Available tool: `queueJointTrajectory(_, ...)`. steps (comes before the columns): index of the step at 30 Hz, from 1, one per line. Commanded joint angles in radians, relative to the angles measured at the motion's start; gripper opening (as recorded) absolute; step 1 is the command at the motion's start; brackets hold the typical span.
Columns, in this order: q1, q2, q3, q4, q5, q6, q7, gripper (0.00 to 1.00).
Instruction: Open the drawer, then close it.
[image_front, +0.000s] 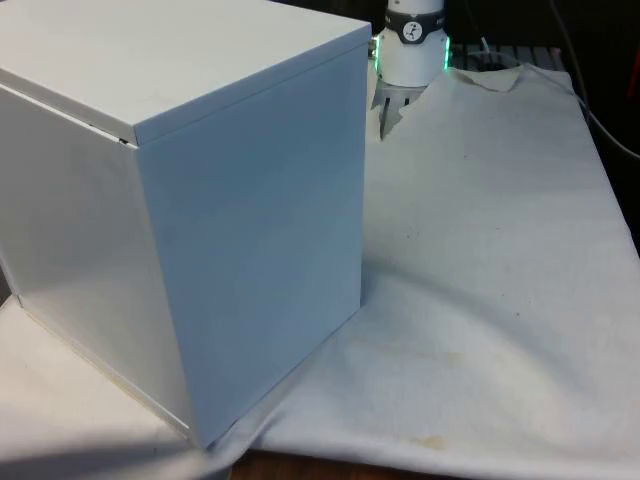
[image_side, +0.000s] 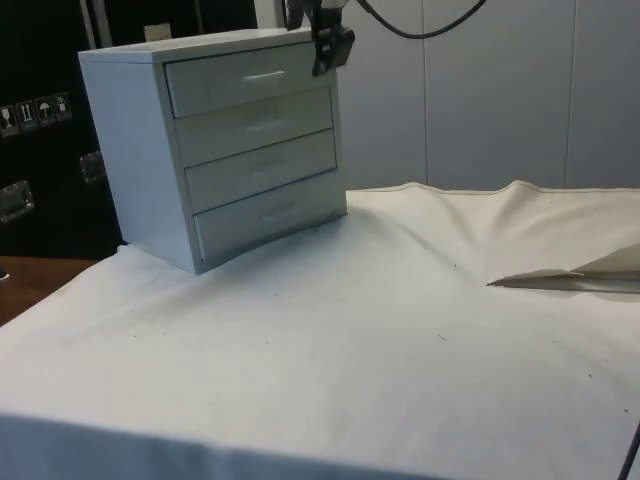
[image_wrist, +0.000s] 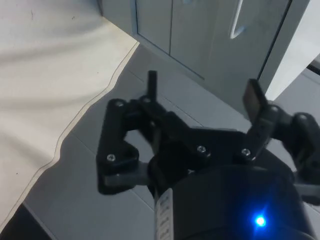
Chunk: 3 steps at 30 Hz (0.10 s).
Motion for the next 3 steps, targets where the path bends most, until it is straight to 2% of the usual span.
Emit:
queueJointTrajectory(1, 0.000, 0.003, 0.003, 0.003, -0.002, -0.007, 0.003, 0.90)
queueJointTrajectory(3, 0.000, 0.002, 0.002, 0.002, -0.001, -0.005, 0.002, 0.99)
